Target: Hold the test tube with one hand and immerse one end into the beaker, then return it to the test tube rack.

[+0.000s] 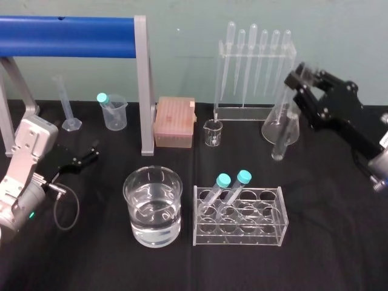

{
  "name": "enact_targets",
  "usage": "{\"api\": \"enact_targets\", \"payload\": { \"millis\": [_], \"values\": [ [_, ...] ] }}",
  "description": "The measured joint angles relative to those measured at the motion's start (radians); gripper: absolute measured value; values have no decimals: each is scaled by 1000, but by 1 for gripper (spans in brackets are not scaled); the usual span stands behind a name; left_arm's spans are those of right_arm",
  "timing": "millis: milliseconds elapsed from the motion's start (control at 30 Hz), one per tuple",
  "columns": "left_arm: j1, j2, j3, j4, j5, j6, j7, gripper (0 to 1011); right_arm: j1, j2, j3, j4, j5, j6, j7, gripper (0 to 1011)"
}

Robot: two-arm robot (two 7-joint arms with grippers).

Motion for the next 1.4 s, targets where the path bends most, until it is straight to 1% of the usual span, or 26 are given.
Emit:
{"api": "enact_targets", "payload": {
  "millis": [100, 267, 467, 933, 1133, 1400],
  "values": [
    [0, 0, 0, 0, 0, 0, 0, 1000, -23, 2, 10, -1, -4, 20, -7, 242],
    [0, 0, 0, 0, 0, 0, 0, 1000, -32, -3, 12, 12, -7, 39, -6, 242],
    [0, 0, 0, 0, 0, 0, 0, 1000, -36, -13, 5, 34, -7, 60, 1, 242],
    [0, 0, 0, 0, 0, 0, 0, 1000, -30, -21, -24, 71, -8, 101, 15, 242],
    [0, 0, 0, 0, 0, 0, 0, 1000, -26, -20, -33, 80, -9, 109, 15, 242],
    [0, 0, 0, 0, 0, 0, 0, 1000, -8, -23, -52, 108, -14, 117, 25, 242]
  ]
}}
